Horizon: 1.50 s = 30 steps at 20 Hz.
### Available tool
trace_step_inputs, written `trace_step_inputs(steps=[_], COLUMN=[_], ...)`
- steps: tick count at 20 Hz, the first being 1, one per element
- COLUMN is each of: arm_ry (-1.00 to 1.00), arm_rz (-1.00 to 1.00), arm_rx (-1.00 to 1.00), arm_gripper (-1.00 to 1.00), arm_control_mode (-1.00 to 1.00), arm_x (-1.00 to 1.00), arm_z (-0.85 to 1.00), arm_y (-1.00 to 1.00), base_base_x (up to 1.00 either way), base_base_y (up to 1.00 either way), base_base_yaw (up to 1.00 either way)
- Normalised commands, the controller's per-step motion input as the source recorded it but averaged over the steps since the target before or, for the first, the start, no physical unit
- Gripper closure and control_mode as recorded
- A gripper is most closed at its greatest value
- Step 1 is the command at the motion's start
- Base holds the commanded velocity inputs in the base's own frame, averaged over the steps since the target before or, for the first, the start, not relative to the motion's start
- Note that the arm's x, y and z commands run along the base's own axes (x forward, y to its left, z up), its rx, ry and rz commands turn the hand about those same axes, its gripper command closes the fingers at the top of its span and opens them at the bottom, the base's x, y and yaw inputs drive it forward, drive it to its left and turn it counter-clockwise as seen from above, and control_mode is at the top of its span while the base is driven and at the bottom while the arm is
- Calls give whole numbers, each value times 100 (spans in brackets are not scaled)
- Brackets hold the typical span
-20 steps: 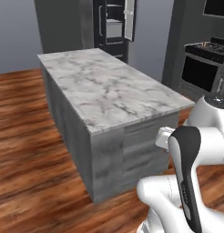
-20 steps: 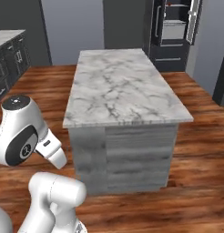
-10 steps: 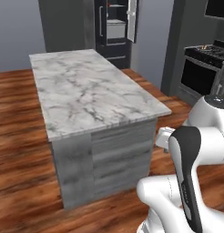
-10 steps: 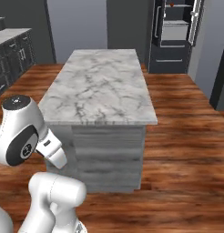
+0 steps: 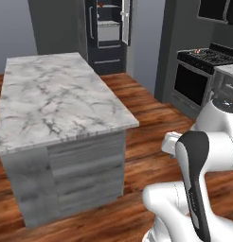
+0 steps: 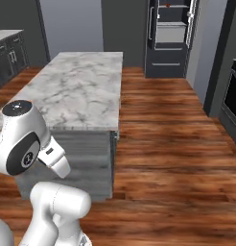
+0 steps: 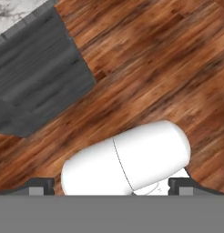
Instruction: Place the cold items (tomato and lemon wedge) from the fridge in one tupperware on the dining counter. Place the warm items (hot dog and kebab skewer) in the stove area in another tupperware.
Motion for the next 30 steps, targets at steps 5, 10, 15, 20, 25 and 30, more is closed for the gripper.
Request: trace_step_inputs(steps=[5,10,15,20,25,30], arm_ry=[0,0,0,0,0,0], arm_rz=[0,0,0,0,0,0], arm_rx=[0,0,0,0,0,0], arm_gripper=[-100,-100,-100,-100,-100,-100], arm_control_mode=[100,100,100,100,100,100], arm_x=[0,0,0,0,0,0], arm_z=[0,0,0,0,0,0], arm_y=[0,0,0,0,0,0], base_base_x=[6,41,73,100,100,100], base_base_y=[-100,-100,-100,-100,-100,-100], base_base_yaw=[4,10,18,26,31,26])
